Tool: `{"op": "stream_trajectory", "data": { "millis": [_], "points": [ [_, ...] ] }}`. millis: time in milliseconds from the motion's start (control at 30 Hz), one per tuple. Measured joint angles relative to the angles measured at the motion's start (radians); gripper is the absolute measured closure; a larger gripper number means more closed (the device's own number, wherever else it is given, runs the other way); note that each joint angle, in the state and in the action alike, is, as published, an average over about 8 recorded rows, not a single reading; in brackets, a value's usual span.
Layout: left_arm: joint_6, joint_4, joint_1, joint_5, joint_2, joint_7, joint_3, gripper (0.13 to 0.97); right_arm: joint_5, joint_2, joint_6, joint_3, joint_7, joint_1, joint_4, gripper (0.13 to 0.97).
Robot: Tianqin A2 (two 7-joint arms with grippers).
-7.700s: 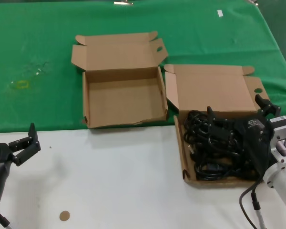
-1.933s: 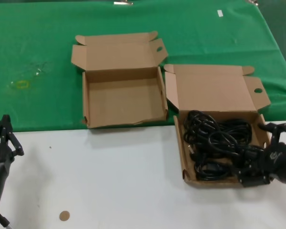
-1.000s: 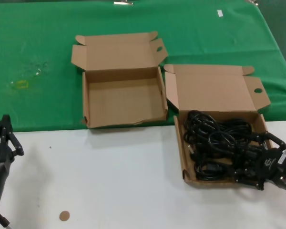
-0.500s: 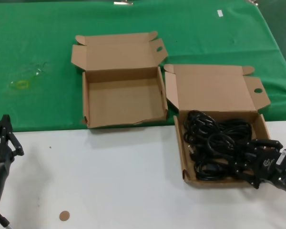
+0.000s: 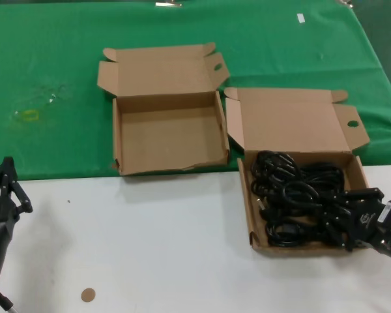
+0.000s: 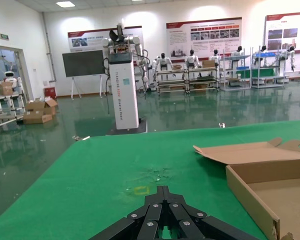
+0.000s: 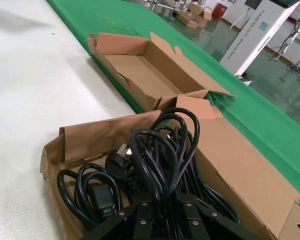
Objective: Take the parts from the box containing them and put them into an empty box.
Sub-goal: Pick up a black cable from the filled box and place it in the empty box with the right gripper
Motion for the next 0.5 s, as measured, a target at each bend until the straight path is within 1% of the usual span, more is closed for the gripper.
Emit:
{"op": "stream_trajectory", "data": {
  "millis": [167,500],
  "points": [
    [0.000,0.000,0.000,0.000,0.000,0.000,0.000,0.953,-0.004,0.007,0.003,0.004,0.010,-0.002,0.013,0.883],
    [0.000,0.000,0.000,0.000,0.000,0.000,0.000,0.953,-0.038,0.032,0.018,-0.004,0.065,0.016,0.064,0.884]
  ]
}}
